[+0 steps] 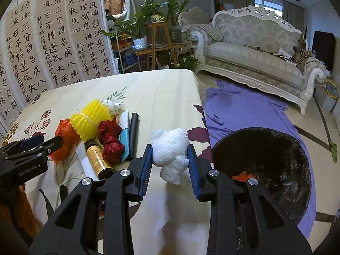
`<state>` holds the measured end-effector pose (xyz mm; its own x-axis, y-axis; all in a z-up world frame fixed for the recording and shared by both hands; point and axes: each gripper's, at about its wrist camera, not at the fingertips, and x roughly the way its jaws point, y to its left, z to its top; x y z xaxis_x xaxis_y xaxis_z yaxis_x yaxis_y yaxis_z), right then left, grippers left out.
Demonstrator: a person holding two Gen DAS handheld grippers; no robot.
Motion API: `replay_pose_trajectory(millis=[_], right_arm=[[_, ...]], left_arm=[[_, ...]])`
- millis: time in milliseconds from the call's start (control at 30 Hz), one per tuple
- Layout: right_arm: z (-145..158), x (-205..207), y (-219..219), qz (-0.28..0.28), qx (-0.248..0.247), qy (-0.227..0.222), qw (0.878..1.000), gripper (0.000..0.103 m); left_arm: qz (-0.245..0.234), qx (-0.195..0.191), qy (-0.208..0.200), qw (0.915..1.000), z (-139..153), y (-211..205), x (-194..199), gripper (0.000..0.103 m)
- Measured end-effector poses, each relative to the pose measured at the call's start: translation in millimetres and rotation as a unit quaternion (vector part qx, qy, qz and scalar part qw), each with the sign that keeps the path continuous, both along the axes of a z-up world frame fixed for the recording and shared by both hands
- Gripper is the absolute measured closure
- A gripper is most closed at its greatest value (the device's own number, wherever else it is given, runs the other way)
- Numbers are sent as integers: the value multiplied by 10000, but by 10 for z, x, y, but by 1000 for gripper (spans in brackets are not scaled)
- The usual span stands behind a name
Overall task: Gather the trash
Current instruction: 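Grasp the white cloth with the right gripper while the left grasps the red plastic bag, then carry the white cloth and red bag in both grippers over the trash bin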
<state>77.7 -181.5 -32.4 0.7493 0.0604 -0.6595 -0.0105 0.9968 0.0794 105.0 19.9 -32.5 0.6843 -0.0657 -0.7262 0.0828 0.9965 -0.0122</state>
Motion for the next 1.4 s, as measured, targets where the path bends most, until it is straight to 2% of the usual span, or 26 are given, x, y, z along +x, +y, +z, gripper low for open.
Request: replay_pose_trajectory(millis=[133,267,800,1133,1400], right_arm=[[-9,7,35,1,23,1,10000,71],[-19,-3,21,-7,35,12,10000,71],[125,-309,63,-16,-5,-136,9999,72],[186,-586,-68,-207,-76,-223,9995,72],[177,-723,-390,-618,-113,-249,9977,71]], left_arm=[[-101,-24,207,9997,-78,14,7,67],[-116,-58,206,9997,-104,24,-39,73],[-55,-248,-204,9995,174,143,-424,74],[-492,-378,-429,9972,281,-201,-693,74],[-935,-427,-467,9936,273,-620,-714,74]])
